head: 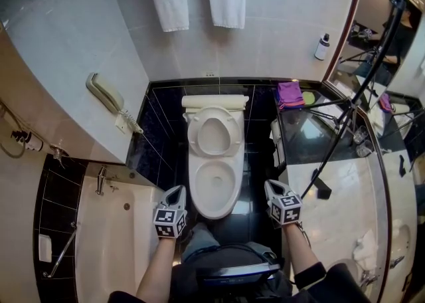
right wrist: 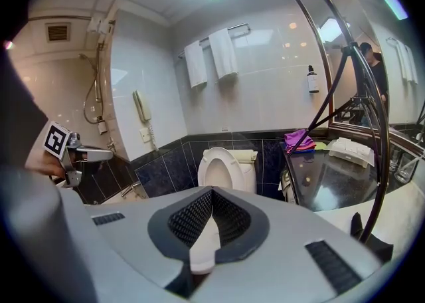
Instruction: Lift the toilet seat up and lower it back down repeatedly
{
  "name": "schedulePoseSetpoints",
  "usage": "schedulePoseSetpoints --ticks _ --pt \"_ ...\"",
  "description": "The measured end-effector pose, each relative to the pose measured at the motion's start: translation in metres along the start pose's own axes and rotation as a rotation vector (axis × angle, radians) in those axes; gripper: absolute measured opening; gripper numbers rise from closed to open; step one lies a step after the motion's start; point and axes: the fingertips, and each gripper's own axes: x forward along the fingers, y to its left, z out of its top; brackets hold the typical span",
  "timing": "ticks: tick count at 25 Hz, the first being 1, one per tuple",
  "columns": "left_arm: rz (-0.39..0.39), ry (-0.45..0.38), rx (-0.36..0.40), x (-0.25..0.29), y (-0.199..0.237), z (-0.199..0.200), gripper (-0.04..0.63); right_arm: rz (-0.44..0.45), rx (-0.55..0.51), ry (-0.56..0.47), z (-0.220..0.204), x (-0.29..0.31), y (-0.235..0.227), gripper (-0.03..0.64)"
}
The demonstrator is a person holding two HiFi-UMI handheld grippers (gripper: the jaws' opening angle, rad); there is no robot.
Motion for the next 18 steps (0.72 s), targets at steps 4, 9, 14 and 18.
schedulePoseSetpoints --ticks 4,9,14,18 --pt "0.001 0.008 -0.007 0.005 0.003 -0.001 -0.003 0.009 -0.001 0.011 -0.001 0.008 0.001 0.017" --pt "-0.007 0.04 -0.007 0.019 0.008 -0.006 -0.003 0.015 -0.019 0.038 -0.001 0.023 0.0 0.017" --pt "-0.034 0.073 0.007 0.048 0.015 -0.007 -0.003 0.016 -0.123 0.076 0.01 0.056 -0.001 0.017" --pt "-0.069 0.101 0.036 0.083 0.022 -0.005 -0.003 0.006 -0.251 0.099 0.033 0.096 0.0 0.082"
